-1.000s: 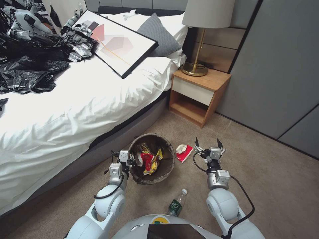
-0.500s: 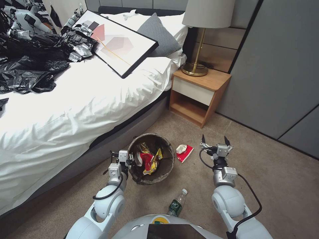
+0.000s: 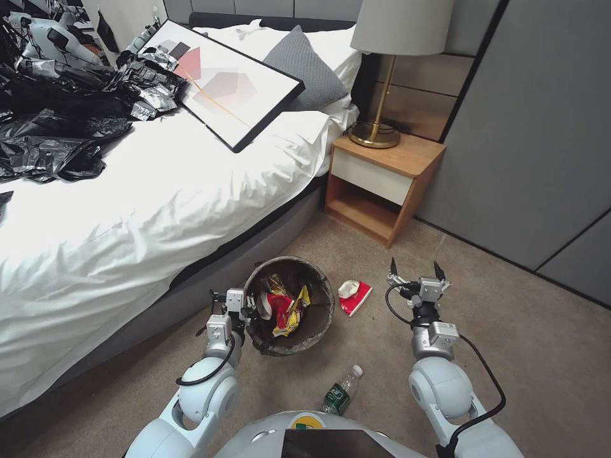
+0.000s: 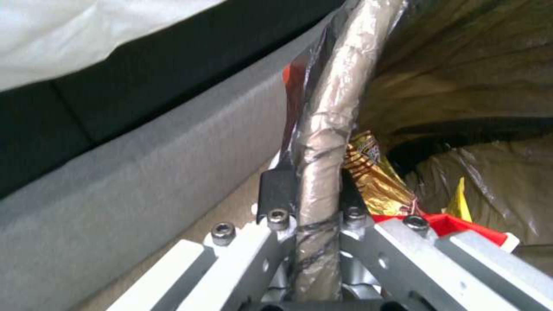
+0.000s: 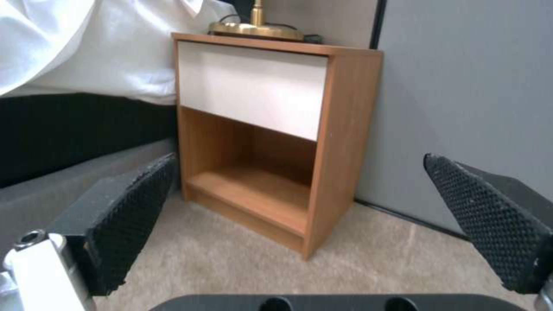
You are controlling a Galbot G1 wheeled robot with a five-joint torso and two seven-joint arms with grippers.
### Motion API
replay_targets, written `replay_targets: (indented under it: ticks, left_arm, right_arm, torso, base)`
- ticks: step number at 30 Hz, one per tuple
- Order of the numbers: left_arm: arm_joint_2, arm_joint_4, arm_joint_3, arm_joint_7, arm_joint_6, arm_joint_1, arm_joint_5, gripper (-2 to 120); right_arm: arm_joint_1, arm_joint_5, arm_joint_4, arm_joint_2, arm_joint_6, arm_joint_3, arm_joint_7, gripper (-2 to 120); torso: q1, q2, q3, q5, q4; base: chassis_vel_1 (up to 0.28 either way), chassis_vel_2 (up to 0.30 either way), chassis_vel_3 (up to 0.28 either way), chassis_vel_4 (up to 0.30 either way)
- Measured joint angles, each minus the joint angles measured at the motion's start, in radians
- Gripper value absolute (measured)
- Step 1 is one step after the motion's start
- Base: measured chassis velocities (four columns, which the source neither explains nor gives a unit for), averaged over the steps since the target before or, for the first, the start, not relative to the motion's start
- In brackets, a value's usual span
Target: Pick up the trash bin, then pick up the garbage from the floor and place it into the trash bin.
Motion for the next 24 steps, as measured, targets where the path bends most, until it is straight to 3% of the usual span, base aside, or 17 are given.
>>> replay_targets:
  ticks: [11, 15, 24]
  left_arm:
    - [-0.004, -0.001, 0.000, 0.000, 0.000, -0.007, 0.000, 0]
    - [-0.004, 0.000, 0.000, 0.000, 0.000, -0.009, -0.001, 0]
    - [-0.003, 0.000, 0.000, 0.000, 0.001, -0.008, -0.002, 0]
  right_arm:
    - [0.016, -0.011, -0.013, 0.006, 0.012, -0.010, 0.008, 100]
    - [0.017, -0.011, -0.014, 0.007, 0.012, -0.012, 0.008, 100]
    - [0.021, -0.011, -0.017, 0.001, 0.010, -0.014, 0.008, 100]
  torso:
    - [0.000, 0.000, 0.000, 0.0003, 0.0002]
    - [0.000, 0.000, 0.000, 0.0000, -0.0006]
    - [0.000, 0.000, 0.000, 0.0000, 0.0001]
  base:
    - [-0.169, 0.172, 0.169, -0.160]
    - [-0.049, 0.023, 0.024, -0.018]
    - [0.020, -0.012, -0.024, 0.011]
